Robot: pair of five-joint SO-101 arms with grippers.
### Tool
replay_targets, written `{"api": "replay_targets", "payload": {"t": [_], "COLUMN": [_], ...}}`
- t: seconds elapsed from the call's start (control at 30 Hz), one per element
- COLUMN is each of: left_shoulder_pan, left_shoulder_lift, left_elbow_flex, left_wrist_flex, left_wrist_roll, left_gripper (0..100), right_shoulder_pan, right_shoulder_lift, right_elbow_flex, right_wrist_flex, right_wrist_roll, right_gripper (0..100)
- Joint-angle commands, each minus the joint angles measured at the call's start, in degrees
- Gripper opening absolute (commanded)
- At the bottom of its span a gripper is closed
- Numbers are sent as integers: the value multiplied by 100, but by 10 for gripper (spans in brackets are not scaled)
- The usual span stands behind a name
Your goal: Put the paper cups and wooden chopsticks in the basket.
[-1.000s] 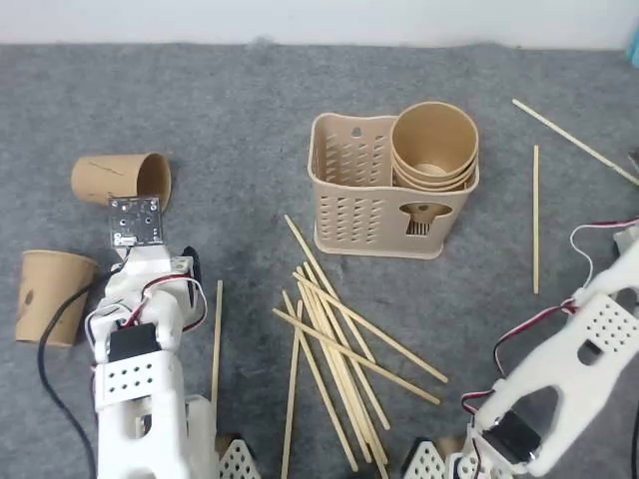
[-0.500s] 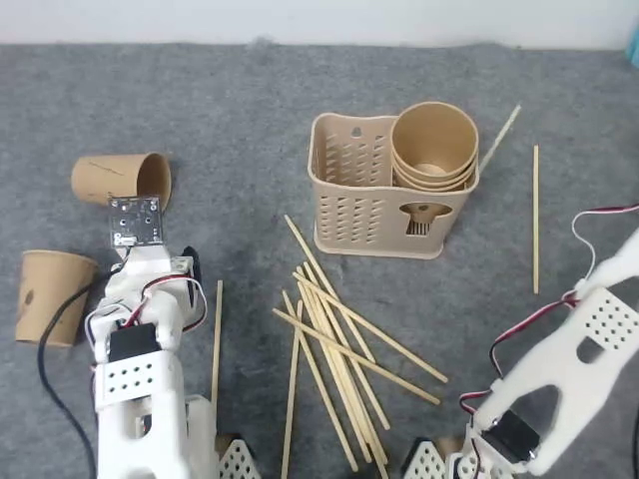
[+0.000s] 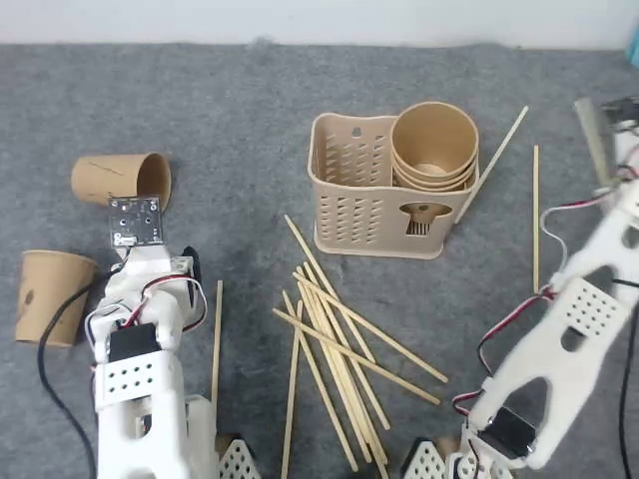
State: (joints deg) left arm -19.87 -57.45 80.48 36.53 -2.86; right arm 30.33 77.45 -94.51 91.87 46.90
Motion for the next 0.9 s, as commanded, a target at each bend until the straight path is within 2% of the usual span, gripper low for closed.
{"api": "replay_targets", "payload": {"t": [0.0, 0.1, 0.2, 0.3, 0.57, 0.67, 0.87], "left_shoulder_pan": [18, 18, 18, 18, 18, 18, 18], "left_shoulder_lift": [-18, -18, -18, -18, -18, -18, -18], "left_elbow_flex": [-92, -92, -92, -92, -101, -101, -101], "left_wrist_flex": [-149, -149, -149, -149, -149, -149, -149], "left_wrist_roll": [-53, -53, -53, -53, -53, -53, -53], "left_gripper": [166, 166, 166, 166, 166, 166, 166], "right_shoulder_pan": [-119, 136, 374, 690, 804, 813, 602], "right_shoulder_lift": [-180, -277, -391, -418, -1244, -2097, -3820], "right_elbow_flex": [-193, -185, -176, -88, 1758, 2822, 4782], "right_wrist_flex": [356, 620, 1165, 1138, 1147, 1138, 1077], "right_wrist_roll": [-1002, -1820, -1969, -2171, -1512, -1486, -1503], "right_gripper": [6, 6, 6, 6, 7, 51, 223]}}
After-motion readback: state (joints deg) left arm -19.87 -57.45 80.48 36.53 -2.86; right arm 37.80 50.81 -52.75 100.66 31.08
